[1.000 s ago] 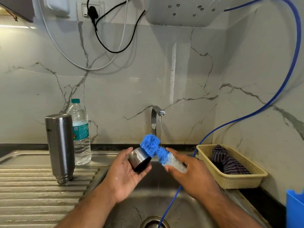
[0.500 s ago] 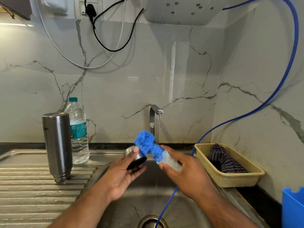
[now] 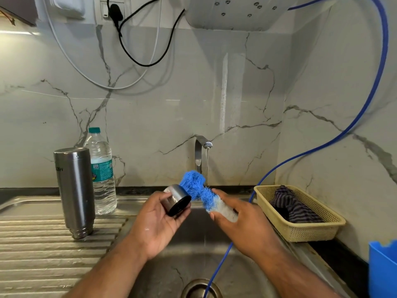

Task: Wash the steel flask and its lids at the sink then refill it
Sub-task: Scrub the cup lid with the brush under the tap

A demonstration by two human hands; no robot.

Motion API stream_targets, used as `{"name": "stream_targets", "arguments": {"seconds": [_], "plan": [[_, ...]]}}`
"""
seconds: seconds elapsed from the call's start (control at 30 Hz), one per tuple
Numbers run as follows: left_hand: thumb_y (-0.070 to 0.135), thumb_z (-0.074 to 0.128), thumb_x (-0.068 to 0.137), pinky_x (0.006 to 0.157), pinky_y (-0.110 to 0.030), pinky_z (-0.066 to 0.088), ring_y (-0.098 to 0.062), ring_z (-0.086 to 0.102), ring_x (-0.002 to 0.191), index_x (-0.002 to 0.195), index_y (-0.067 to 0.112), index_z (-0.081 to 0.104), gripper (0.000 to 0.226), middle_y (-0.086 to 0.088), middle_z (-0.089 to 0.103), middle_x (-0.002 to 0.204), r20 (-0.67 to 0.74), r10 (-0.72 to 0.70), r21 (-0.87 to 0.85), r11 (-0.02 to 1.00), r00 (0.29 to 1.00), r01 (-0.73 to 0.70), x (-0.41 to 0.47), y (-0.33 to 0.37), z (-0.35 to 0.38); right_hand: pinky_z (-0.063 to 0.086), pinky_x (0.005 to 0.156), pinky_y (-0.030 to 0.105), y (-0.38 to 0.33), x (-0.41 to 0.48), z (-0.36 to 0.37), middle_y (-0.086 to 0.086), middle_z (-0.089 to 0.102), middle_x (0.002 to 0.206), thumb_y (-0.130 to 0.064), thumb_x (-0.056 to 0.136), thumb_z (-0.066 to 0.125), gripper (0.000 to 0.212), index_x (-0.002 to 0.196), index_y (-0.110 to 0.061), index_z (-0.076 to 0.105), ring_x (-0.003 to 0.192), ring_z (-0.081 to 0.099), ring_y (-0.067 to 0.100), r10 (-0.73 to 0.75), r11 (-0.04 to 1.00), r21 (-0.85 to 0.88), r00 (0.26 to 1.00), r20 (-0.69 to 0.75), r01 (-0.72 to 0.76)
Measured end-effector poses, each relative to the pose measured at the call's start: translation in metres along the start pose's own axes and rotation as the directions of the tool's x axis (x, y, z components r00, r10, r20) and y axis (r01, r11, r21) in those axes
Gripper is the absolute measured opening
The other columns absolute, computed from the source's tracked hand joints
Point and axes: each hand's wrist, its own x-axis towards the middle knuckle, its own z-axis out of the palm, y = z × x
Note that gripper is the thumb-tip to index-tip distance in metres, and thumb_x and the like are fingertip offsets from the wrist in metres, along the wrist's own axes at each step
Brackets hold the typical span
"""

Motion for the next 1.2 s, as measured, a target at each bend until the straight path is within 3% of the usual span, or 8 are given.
{"name": "stream_targets", "arguments": {"seconds": [0.23, 0.33, 0.47, 0.67, 0.77, 0.87, 1.0, 1.2], "plan": [[0.012, 0.070, 0.084, 0.097, -0.039, 0.056, -0.033, 0.063, 0.126, 0.125, -0.003, 0.062, 0.045, -0.023, 0.067, 0.129, 0.032, 0.029, 0.166, 0.986, 0.999, -0.034, 0.007, -0.001, -0.011, 0.057, 0.090, 0.022, -0.005, 0.001, -0.001, -0.034, 0.068, 0.116, -0.053, 0.089, 0.070, 0.059, 0.140, -0.065, 0.044, 0.101, 0.063, -0.014, -0.005, 0.999, 0.048, 1.000, -0.011, 0.005], [0.029, 0.100, 0.053, 0.096, -0.036, 0.058, -0.029, 0.067, 0.120, 0.124, 0.002, 0.066, 0.083, -0.019, 0.070, 0.126, 0.040, 0.042, 0.244, 0.968, 0.998, -0.051, 0.007, -0.001, -0.012, 0.054, 0.092, 0.015, -0.007, -0.002, -0.002, -0.037, 0.066, 0.119, -0.049, 0.090, 0.072, 0.055, 0.140, -0.059, 0.051, 0.105, 0.061, -0.017, -0.038, 0.996, 0.085, 0.999, 0.015, 0.037], [0.042, 0.105, 0.021, 0.100, -0.042, 0.056, -0.029, 0.067, 0.119, 0.127, 0.002, 0.063, 0.121, -0.019, 0.072, 0.122, -0.005, 0.072, 0.235, 0.969, 0.997, -0.069, 0.009, -0.001, -0.014, 0.052, 0.080, 0.012, -0.012, -0.003, -0.003, -0.034, 0.069, 0.111, -0.051, 0.090, 0.072, 0.055, 0.137, -0.065, 0.049, 0.097, 0.063, -0.014, -0.077, 0.996, 0.040, 0.996, 0.043, 0.075], [0.050, 0.072, 0.067, 0.089, -0.039, 0.061, -0.032, 0.071, 0.113, 0.129, -0.001, 0.058, 0.081, -0.023, 0.072, 0.120, -0.082, 0.076, 0.183, 0.981, 0.994, -0.060, 0.007, -0.007, -0.007, 0.055, 0.089, 0.020, -0.016, -0.006, 0.001, -0.036, 0.066, 0.121, -0.054, 0.089, 0.069, 0.060, 0.139, -0.070, 0.040, 0.104, 0.062, -0.011, -0.088, 0.996, 0.013, 0.995, 0.057, 0.087], [0.058, 0.064, 0.076, 0.104, -0.046, 0.054, -0.033, 0.068, 0.118, 0.132, 0.001, 0.055, 0.081, -0.023, 0.071, 0.122, -0.038, 0.039, 0.125, 0.992, 0.999, -0.034, 0.006, -0.005, -0.007, 0.057, 0.089, 0.026, -0.011, -0.002, 0.001, -0.031, 0.069, 0.116, -0.056, 0.090, 0.067, 0.060, 0.142, -0.066, 0.039, 0.100, 0.064, -0.007, -0.022, 0.999, -0.037, 0.999, 0.029, 0.023], [0.033, 0.060, 0.095, 0.114, -0.048, 0.043, -0.037, 0.063, 0.124, 0.136, -0.002, 0.052, 0.055, -0.027, 0.066, 0.129, 0.027, -0.049, 0.030, 0.998, 0.998, 0.048, 0.001, -0.002, -0.005, 0.056, 0.088, 0.023, -0.007, -0.003, -0.001, -0.033, 0.069, 0.113, -0.054, 0.090, 0.068, 0.058, 0.141, -0.066, 0.042, 0.099, 0.063, -0.010, -0.017, 1.000, -0.015, 1.000, 0.022, 0.017], [0.006, 0.057, 0.090, 0.104, -0.046, 0.053, -0.037, 0.067, 0.118, 0.128, -0.014, 0.052, 0.044, -0.029, 0.067, 0.125, 0.056, -0.052, 0.081, 0.996, 0.997, 0.047, 0.003, -0.003, -0.007, 0.056, 0.091, 0.022, -0.010, -0.002, 0.000, -0.035, 0.068, 0.117, -0.056, 0.089, 0.069, 0.061, 0.140, -0.070, 0.038, 0.103, 0.063, -0.012, -0.034, 0.999, -0.001, 0.999, 0.011, 0.034], [0.026, 0.091, 0.067, 0.100, -0.046, 0.055, -0.029, 0.070, 0.115, 0.128, 0.002, 0.063, 0.071, -0.019, 0.071, 0.125, 0.042, 0.012, 0.259, 0.966, 0.999, -0.023, 0.004, -0.003, -0.011, 0.054, 0.096, 0.019, -0.012, -0.004, -0.001, -0.040, 0.064, 0.122, -0.051, 0.090, 0.071, 0.059, 0.142, -0.063, 0.045, 0.110, 0.060, -0.016, -0.086, 0.994, 0.067, 0.996, 0.031, 0.084]]}}
